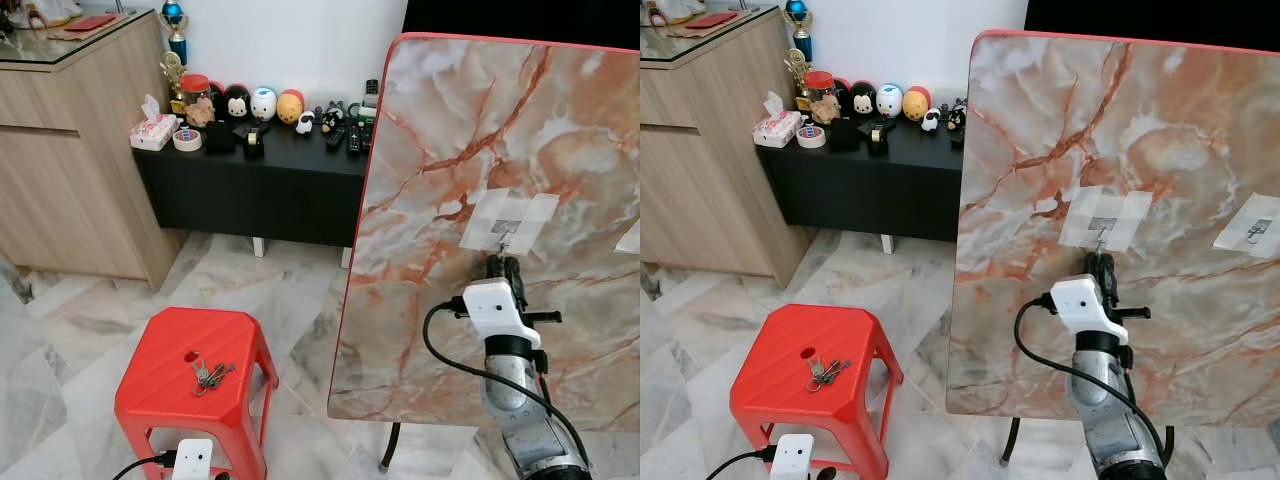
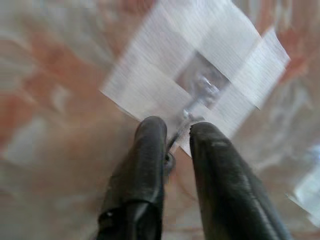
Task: Hang keys on a hook
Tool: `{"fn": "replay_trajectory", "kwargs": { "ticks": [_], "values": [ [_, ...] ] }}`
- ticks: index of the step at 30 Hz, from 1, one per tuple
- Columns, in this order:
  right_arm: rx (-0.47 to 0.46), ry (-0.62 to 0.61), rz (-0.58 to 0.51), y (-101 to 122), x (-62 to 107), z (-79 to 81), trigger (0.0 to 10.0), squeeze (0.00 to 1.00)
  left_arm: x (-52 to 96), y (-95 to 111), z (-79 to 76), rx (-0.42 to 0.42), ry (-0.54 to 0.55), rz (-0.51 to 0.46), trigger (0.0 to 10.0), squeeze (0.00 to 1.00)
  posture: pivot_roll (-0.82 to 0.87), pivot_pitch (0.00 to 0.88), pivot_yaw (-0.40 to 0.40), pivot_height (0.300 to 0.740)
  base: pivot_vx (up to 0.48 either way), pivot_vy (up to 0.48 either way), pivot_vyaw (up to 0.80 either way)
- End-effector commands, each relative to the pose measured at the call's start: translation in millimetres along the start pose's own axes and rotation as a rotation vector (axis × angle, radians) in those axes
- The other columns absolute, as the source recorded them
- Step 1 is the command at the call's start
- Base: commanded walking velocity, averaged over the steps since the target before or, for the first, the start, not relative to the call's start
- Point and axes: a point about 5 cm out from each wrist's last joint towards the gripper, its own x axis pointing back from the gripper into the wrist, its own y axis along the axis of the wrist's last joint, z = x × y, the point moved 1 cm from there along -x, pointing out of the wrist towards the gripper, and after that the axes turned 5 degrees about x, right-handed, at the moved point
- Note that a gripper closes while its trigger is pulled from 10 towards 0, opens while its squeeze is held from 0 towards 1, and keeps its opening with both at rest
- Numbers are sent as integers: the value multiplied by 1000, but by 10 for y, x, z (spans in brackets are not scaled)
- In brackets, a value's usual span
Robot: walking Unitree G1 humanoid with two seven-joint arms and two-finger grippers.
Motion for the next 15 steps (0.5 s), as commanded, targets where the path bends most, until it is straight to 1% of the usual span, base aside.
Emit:
{"fn": "replay_trajectory", "kwargs": {
  "ticks": [1, 2, 3, 5, 6, 7, 8, 9, 12, 13, 15],
  "values": [
    [-39, 47, -18, 30, 11, 52, 10000, 1000, 14, -55, -16, 6, 4, 18, 10000, 0, 22, 0, -100, 740, 0, 0, 0],
    [-39, 47, -18, 30, 11, 52, 10000, 1000, 14, -55, -16, 6, 4, 18, 10000, 0, 22, 0, -100, 740, 0, 0, 0],
    [-87, 84, -13, 32, 36, 100, 10000, 1000, 14, -56, -18, 6, 4, 18, 10000, 0, 22, 0, -100, 740, 0, 0, 0],
    [-101, 95, -11, 30, 44, 114, 10000, 1000, 14, -57, -19, 6, 4, 18, 10000, 0, 22, 0, -100, 740, 0, 0, 0],
    [-169, 158, 10, 7, 76, 184, 10000, 1000, 15, -58, -21, 6, 3, 19, 10000, 0, 22, 0, -100, 740, 0, 0, 0],
    [-191, 186, 23, -11, 90, 214, 10000, 737, 15, -58, -22, 6, 3, 19, 10000, 0, 22, 0, -100, 740, 0, 0, 0],
    [-207, 218, 42, -38, 106, 251, 10000, 275, 14, -58, -22, 6, 3, 19, 10000, 0, 20, 0, -100, 740, 0, 0, 0],
    [-227, 261, 87, -116, 147, 309, 10000, 0, 14, -58, -23, 5, 2, 19, 10000, 0, 20, 0, -100, 740, 0, 0, 0],
    [-263, 305, 167, -242, 207, 373, 10000, 0, 14, -58, -23, 6, 3, 19, 10000, 0, 20, 0, -100, 740, 0, 0, 0],
    [-308, 339, 265, -391, 285, 431, 10000, 0, 13, -55, -23, 6, 3, 18, 10000, 0, 20, 0, -99, 740, 0, 0, 0],
    [-344, 365, 325, -473, 334, 470, 10000, 0, 12, -52, -23, 6, 3, 18, 10000, 0, 20, 0, -99, 740, 0, 0, 0]
  ]
}}
